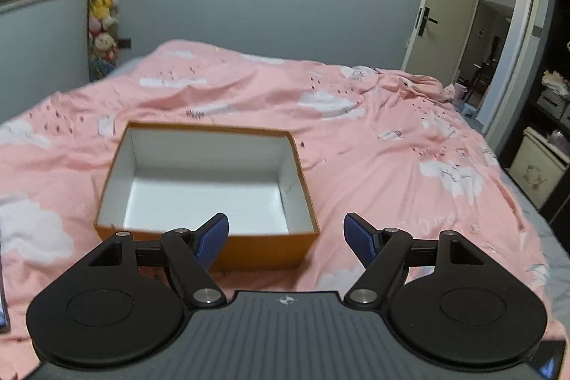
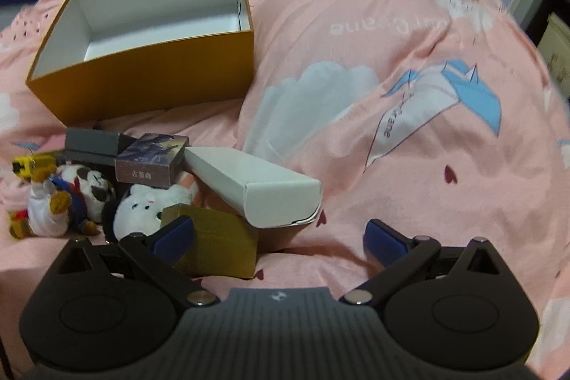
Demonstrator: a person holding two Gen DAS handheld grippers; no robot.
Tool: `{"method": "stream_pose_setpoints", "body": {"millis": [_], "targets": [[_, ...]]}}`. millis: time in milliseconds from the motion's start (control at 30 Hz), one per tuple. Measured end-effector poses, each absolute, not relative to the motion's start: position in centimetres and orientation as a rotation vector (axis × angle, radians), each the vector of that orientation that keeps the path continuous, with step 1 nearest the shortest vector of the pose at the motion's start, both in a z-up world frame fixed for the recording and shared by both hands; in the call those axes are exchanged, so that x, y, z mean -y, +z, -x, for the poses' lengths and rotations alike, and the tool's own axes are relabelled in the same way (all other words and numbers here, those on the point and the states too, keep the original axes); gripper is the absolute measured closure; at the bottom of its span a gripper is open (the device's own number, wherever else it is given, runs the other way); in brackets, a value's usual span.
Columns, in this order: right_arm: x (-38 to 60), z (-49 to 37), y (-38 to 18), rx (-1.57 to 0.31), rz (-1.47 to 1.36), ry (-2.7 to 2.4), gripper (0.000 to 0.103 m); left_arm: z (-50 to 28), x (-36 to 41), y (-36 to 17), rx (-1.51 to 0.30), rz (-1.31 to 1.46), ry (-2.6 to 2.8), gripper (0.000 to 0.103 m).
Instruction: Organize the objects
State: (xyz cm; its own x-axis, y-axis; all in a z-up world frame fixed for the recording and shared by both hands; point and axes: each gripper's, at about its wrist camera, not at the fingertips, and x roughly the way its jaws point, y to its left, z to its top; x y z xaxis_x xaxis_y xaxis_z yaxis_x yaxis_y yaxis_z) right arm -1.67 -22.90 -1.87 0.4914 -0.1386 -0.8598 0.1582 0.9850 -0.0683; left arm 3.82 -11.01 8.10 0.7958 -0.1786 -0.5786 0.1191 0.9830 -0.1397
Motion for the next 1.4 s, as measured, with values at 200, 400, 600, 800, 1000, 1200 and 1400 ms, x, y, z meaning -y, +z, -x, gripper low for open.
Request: {"method": "stream_pose_setpoints", "body": {"millis": [200, 400, 600, 800, 1000, 1200, 1400], "targets": [[22.4, 1.8, -1.9, -1.033, 0.047, -0.219, 0.001, -3.3, 13.5, 7.9, -0.609, -0.02, -0.164, 0.017], [21.8, 1.8, -2.0, -1.024, 0.118, -0.25, 0.001, -3.7, 15.3, 7.0, -0.61, -0.123, -0.147, 0.023], [21.4, 1.9, -2.1, -1.019, 0.132, -0.258, 0.001, -3.5, 15.7, 6.7, -0.606, -0.158, -0.124, 0.029], [21.2, 1.9, -2.2, -1.02, 0.143, -0.263, 0.001, -3.6, 14.7, 6.8, -0.635, -0.112, -0.14, 0.03], [21.1, 1.9, -2.1, -1.017, 0.154, -0.263, 0.001, -3.7, 12.8, 7.8, -0.634, -0.067, -0.143, 0.03], [20.8, 1.8, -2.2, -1.017, 0.164, -0.268, 0.001, -3.7, 12.1, 8.1, -0.627, -0.038, -0.128, 0.029], [20.5, 1.9, -2.1, -1.011, 0.194, -0.273, 0.001, -3.4, 14.5, 7.0, -0.618, -0.169, -0.151, 0.029]]}}
